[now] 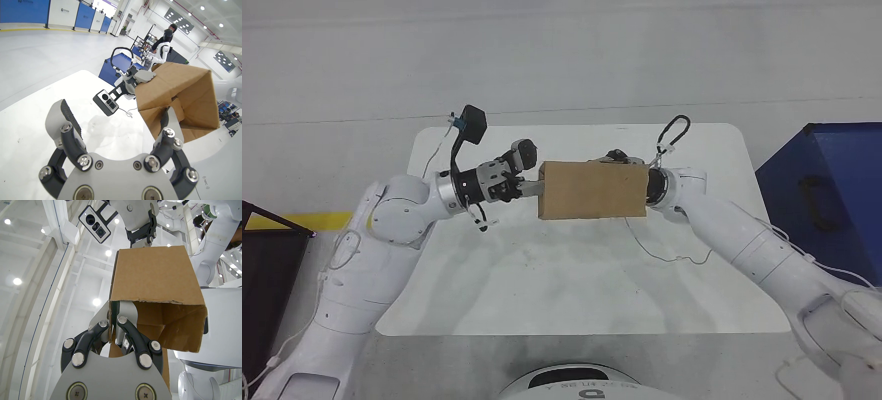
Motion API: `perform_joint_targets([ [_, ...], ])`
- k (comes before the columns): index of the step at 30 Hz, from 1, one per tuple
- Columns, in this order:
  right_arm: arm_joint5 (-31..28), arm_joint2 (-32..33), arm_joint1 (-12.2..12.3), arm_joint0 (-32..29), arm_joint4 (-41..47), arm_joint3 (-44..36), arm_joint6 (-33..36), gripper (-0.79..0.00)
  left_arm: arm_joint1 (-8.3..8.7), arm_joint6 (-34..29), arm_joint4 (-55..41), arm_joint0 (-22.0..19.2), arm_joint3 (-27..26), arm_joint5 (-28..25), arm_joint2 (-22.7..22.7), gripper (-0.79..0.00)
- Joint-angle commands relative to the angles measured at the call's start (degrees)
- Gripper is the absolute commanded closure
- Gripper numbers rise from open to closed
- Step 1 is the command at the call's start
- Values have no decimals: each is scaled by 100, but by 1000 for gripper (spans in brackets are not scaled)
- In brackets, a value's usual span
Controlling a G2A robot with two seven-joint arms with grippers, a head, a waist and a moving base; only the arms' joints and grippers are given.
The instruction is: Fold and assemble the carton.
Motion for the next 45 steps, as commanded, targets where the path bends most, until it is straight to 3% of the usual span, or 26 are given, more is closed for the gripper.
perform_joint_targets([
  [1, -1, -13, -4, 13, -4, 9, 1, 0, -5, 54, 10, 4, -5, -23, 16, -785],
  [11, -29, -62, -8, 36, 20, 34, 29, 0, 0, 186, -167, 57, 20, -157, -41, -785],
  [22, -97, -52, 35, 30, 81, 43, 98, 0, 177, 121, -996, 584, 293, -698, -1041, -785],
  [26, -143, -41, 53, 20, 183, -28, 144, 0, 214, 56, -1053, 763, 248, -757, -1192, -785],
  [37, -185, -26, 73, -13, 380, -129, 186, 0, 162, -151, -1000, 540, 333, -706, -660, -785],
  [45, -129, 195, 7, -237, 288, -380, -441, 0, 125, -245, -868, 304, 184, -643, -358, -785],
])
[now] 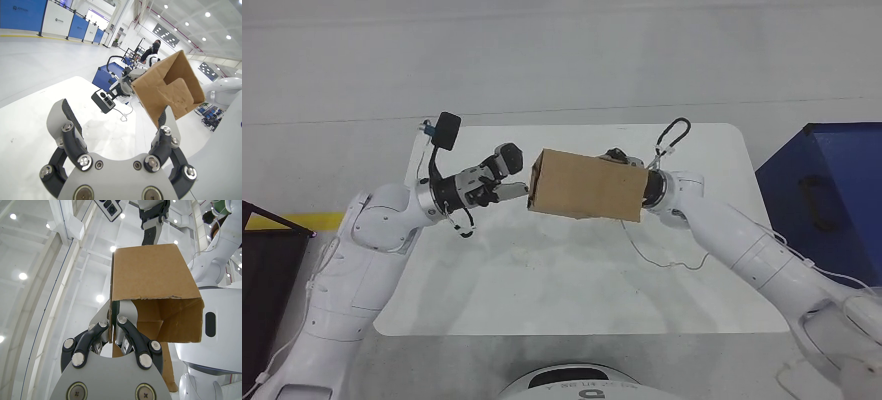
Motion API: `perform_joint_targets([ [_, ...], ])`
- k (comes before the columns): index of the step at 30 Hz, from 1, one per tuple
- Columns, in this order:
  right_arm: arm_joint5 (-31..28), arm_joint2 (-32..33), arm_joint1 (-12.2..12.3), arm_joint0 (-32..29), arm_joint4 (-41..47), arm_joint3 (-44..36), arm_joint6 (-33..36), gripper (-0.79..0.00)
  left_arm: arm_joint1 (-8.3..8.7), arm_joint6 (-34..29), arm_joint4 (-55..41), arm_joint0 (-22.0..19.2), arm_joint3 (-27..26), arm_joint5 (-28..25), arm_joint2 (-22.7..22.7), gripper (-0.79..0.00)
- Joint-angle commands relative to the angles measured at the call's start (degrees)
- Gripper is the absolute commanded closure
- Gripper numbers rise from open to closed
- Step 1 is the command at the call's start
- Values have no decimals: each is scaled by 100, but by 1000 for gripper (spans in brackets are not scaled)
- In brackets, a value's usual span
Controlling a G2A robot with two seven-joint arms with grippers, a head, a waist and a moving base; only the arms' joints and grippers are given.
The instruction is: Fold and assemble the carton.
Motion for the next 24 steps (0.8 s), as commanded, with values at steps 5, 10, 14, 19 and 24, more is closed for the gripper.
perform_joint_targets([
  [5, 127, 152, -67, -106, -151, -74, -196, 0, -36, 6, 150, -158, -44, 140, 228, -785],
  [10, 259, 292, -116, -199, -294, -93, -209, 0, -62, 63, 208, -253, 46, 156, 360, -785],
  [14, 347, 387, -163, -261, -382, -79, -222, 0, -72, 86, 204, -296, 95, 147, 410, -785],
  [19, 443, 498, -225, -324, -482, -60, -193, 0, -75, 118, 186, -326, 118, 118, 424, -785],
  [24, 525, 631, -275, -399, -566, -17, -104, 0, -65, 66, -105, -319, 198, -4, 400, -785],
])
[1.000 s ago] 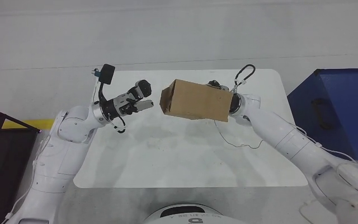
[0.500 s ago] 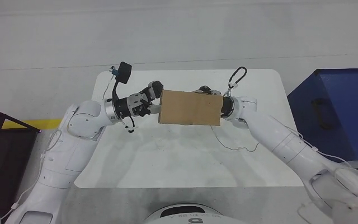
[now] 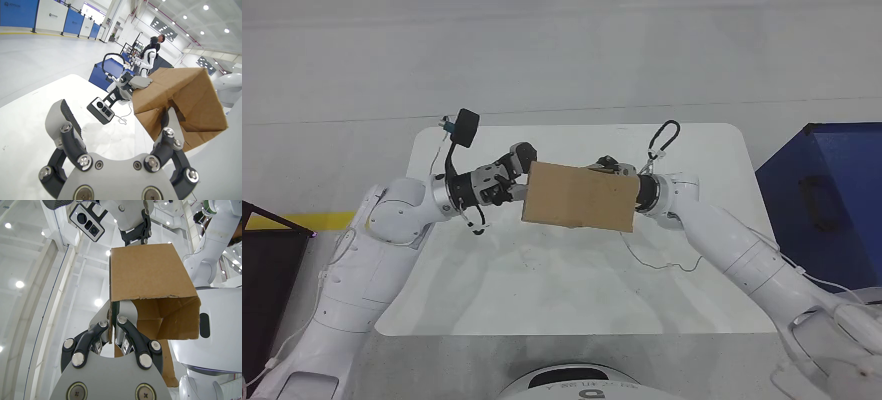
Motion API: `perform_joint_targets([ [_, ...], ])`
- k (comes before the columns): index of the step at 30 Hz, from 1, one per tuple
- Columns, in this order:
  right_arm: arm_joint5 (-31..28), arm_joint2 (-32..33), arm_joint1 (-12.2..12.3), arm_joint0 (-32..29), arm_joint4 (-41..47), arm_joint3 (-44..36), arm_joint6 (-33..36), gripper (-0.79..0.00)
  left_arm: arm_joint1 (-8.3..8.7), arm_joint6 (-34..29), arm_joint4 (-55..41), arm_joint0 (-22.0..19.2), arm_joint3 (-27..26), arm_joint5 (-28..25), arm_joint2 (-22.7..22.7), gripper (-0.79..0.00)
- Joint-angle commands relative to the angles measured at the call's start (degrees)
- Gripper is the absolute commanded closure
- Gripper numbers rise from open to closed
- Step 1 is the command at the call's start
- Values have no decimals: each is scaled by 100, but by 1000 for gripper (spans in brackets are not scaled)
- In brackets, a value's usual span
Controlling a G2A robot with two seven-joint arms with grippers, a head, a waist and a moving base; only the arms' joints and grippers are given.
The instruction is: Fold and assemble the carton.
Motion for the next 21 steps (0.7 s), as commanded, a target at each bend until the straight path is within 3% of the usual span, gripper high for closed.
perform_joint_targets([
  [1, 19, 55, -14, -26, -18, 24, 40, 0, 9, -56, -187, 11, 56, -65, -23, -785],
  [12, 44, 391, -80, -200, 30, 42, 94, 0, 135, -388, -1073, 251, 304, -477, -518, -785],
  [21, 44, 391, -80, -200, 30, 42, 94, 0, 133, -239, -593, 357, 223, -322, -478, -785],
])
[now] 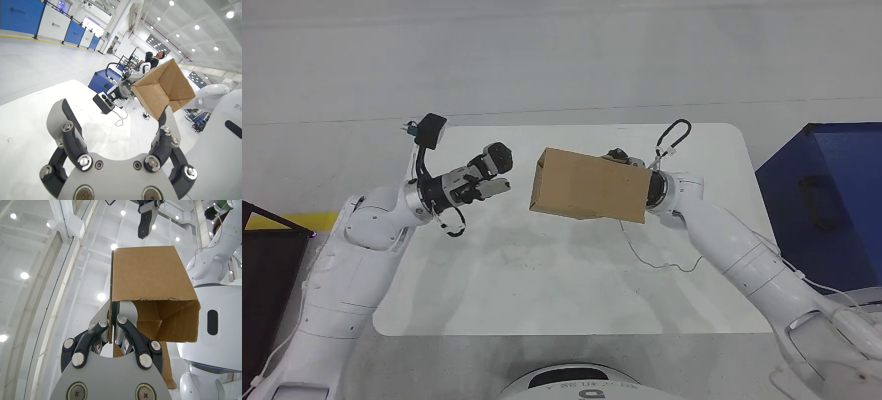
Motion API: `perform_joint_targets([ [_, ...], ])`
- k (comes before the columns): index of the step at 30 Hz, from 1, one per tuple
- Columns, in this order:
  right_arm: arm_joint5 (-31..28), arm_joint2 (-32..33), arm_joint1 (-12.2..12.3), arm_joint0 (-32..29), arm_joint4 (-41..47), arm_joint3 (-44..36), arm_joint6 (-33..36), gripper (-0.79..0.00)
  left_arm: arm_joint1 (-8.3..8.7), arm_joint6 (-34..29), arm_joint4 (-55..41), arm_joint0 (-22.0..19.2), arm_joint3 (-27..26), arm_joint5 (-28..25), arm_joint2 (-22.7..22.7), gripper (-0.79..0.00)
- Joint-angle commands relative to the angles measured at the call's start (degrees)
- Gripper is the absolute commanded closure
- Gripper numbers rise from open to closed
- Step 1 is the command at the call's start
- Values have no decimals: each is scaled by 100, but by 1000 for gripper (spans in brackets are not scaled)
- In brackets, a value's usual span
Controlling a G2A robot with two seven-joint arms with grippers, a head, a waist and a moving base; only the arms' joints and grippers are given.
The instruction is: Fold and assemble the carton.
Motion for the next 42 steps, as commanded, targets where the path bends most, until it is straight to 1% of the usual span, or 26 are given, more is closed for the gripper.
perform_joint_targets([
  [1, -24, 8, -7, -49, 21, -54, -94, 0, -13, 43, 132, -24, -31, 51, 71, -785],
  [4, 65, 65, -25, -115, 31, -173, -343, 0, -37, 115, 307, -90, -42, 144, 182, -785],
  [7, 214, 132, -35, -126, -31, -150, -588, 0, -48, 282, 361, -134, 40, 162, 166, -785],
  [10, 363, 268, -20, -159, -79, -9, -767, 0, -23, 465, 298, -56, 138, 66, -60, -785],
  [15, 366, 622, 77, -330, -307, 370, -1404, 0, 80, 619, 140, 286, 294, -44, -714, -785],
  [17, 229, 850, 141, -478, -332, 495, -1795, 0, 119, 592, 74, 418, 319, -12, -931, -785],
  [19, 19, 1043, 195, -668, -271, 512, -2382, 0, 119, 592, 74, 418, 319, -12, -931, -785],
  [25, 19, 1043, 195, -668, -271, 512, -2382, 0, 119, 592, 74, 418, 319, -12, -931, -785],
  [26, 19, 1043, 195, -668, -271, 512, -2382, -37, 119, 592, 74, 418, 319, -12, -931, -785],
  [27, 19, 1043, 195, -668, -271, 512, -2382, -37, 119, 592, 74, 418, 319, -12, -931, -785],
  [28, 19, 1043, 195, -668, -271, 512, -2382, 0, 119, 592, 74, 418, 319, -12, -931, -785],
  [30, -337, 1053, 174, -697, -400, 471, -2851, 0, 119, 592, 74, 418, 319, -12, -931, -785],
  [31, -385, 1067, 161, -680, -367, 433, -3120, 0, 119, 592, 74, 418, 319, -12, -931, -785],
  [33, -304, 1167, 165, -679, -205, 489, -3654, 0, 119, 592, 74, 418, 319, -12, -931, -785],
  [36, -314, 1511, 243, -779, -55, 305, -4555, 0, 119, 592, 74, 418, 319, -12, -931, -785],
  [38, -391, 1881, 338, -943, 25, -25, -5220, 0, 119, 592, 74, 418, 319, -12, -931, -785],
  [40, -434, 2331, 457, -1206, 100, -532, -6037, 0, 119, 592, 74, 418, 319, -12, -931, -785],
  [41, -454, 2555, 516, -1381, 137, -847, -6485, 0, 119, 592, 74, 418, 319, -12, -931, -785],
  [42, -486, 2766, 572, -1570, 189, -1148, -7078, 0, 119, 592, 74, 418, 319, -12, -931, -785],
])
